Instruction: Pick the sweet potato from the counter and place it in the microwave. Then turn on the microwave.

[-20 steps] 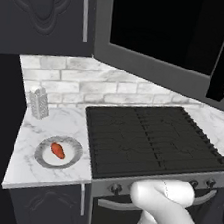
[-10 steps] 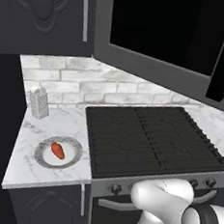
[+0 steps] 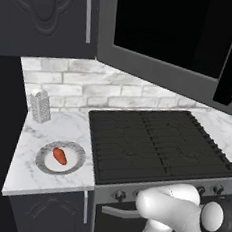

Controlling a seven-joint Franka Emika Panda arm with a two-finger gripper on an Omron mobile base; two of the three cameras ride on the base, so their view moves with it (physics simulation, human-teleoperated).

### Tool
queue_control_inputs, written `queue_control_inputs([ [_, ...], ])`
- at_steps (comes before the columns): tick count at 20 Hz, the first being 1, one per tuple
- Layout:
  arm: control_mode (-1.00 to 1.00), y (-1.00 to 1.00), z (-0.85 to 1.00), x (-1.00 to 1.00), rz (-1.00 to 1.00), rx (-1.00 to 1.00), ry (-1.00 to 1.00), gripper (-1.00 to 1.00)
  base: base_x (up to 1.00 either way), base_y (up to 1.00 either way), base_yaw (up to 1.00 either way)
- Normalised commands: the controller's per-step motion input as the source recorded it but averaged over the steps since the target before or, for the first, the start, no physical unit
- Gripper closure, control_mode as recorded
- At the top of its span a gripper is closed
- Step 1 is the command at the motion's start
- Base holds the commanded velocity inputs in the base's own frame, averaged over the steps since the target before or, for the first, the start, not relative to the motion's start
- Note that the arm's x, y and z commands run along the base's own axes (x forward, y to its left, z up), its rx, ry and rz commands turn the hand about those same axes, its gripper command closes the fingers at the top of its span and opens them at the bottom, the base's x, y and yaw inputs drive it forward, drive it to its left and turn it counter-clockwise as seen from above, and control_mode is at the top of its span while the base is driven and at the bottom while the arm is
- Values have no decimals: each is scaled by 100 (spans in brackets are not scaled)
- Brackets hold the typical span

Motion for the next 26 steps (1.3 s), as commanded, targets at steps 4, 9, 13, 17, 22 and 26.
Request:
queue_control_inputs([
  [4, -100, -3, -36, 52, 8, 24, -4, -100, 0, 0, 0],
  [9, -100, -1, -49, 24, 8, 20, -8, -100, 0, 0, 0],
  [13, -100, 0, -32, 22, 3, 18, -7, -100, 0, 0, 0],
  [17, -100, 0, -1, 56, 3, 14, -3, -100, 0, 0, 0],
  [22, -100, 0, 0, 79, 8, 19, 0, -100, 0, 0, 0],
  [26, -100, 0, 0, 63, 10, 21, 0, -100, 0, 0, 0],
])
